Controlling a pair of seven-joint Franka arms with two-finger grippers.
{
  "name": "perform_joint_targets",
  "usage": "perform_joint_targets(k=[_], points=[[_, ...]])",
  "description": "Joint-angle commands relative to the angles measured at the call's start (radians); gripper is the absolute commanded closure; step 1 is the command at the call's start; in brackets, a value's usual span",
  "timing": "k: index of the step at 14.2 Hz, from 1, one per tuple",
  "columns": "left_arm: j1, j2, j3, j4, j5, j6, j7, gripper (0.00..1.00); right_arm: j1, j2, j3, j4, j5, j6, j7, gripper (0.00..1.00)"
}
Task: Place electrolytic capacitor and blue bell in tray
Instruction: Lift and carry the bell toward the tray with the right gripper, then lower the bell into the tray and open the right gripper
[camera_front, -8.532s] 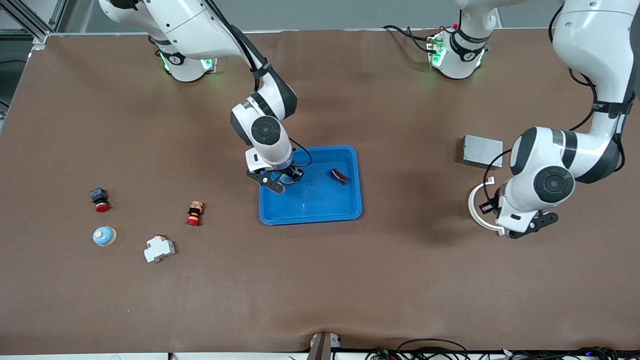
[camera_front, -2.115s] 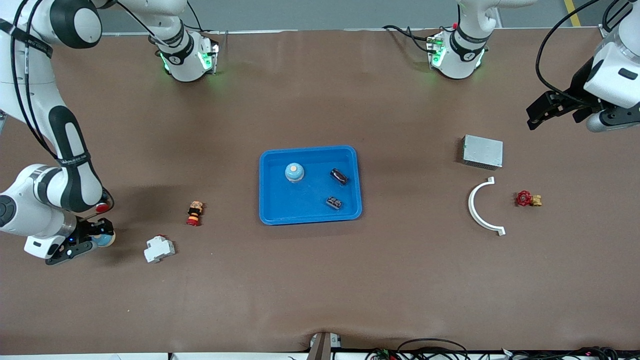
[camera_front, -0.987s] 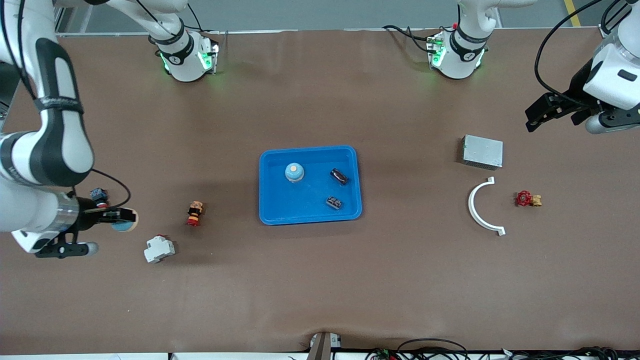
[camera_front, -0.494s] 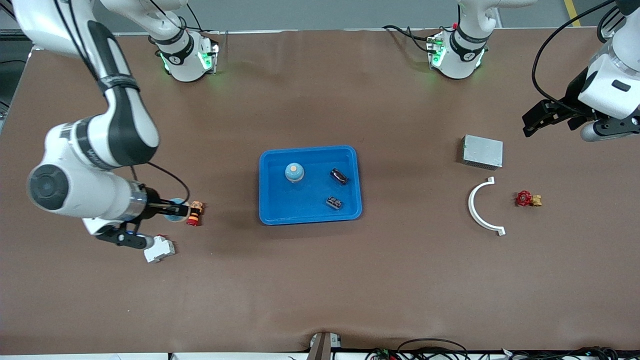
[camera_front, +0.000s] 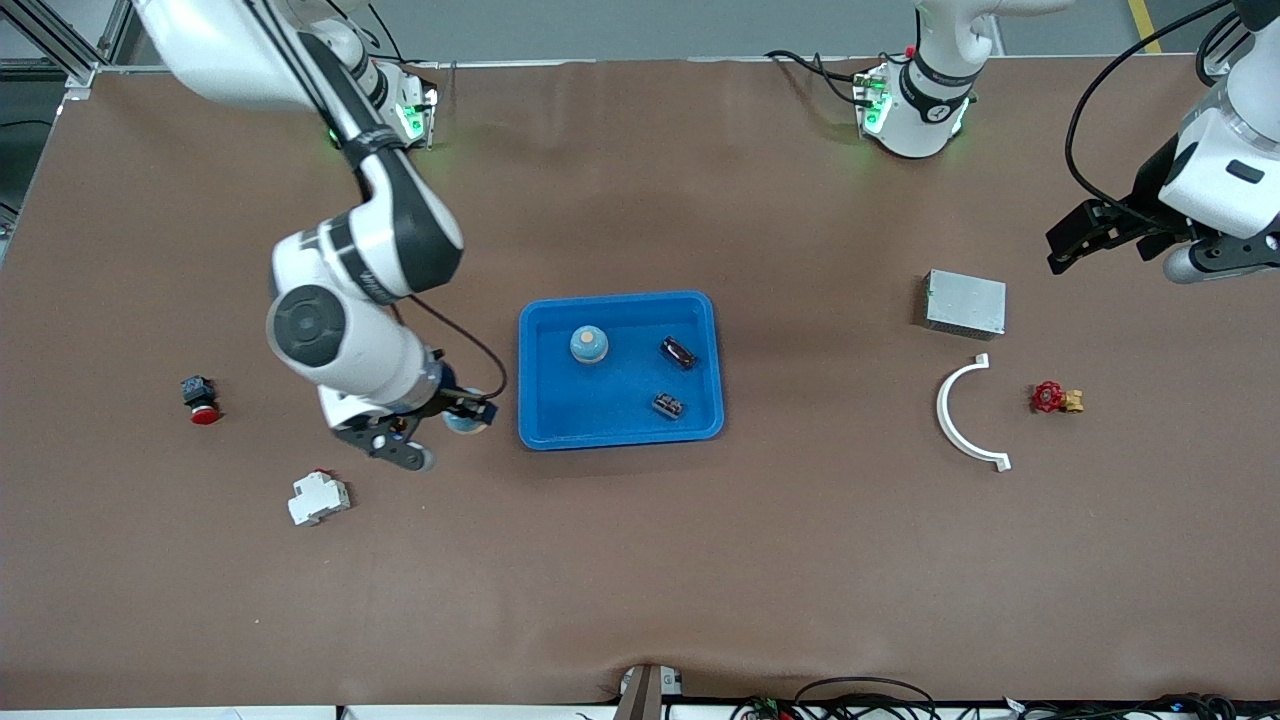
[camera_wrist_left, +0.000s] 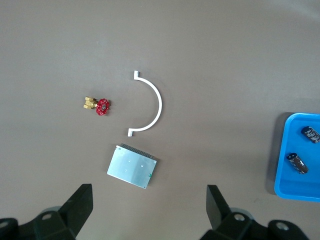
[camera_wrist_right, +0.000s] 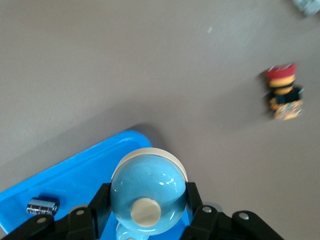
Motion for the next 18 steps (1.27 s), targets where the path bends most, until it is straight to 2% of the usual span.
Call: perform_joint_targets(k=[1,6,13,18], points=[[0.002,-0.013,0.009,0.001,-0.025,-0.007,0.022,0.00,0.042,-0.006,-0.014,-0.032,-0.007,0.027,0.081,1.00],[0.018,-0.012,0.008,0.001,-0.025,-0.007,0.023,0.00,0.122,0.063,-0.015,-0.029,-0.093,0.096,0.223,1.00],[0.018,-0.016,0.006,0.001,-0.025,-0.007,0.023,0.00,0.185,0.183,-0.017,-0.012,-0.100,0.228,0.314,1.00],[0.018,-0.013,0.008,0.001,-0.024,-0.005,0.022,0.00,0.212,0.232,-0.018,0.011,-0.143,0.245,0.389,1.00]])
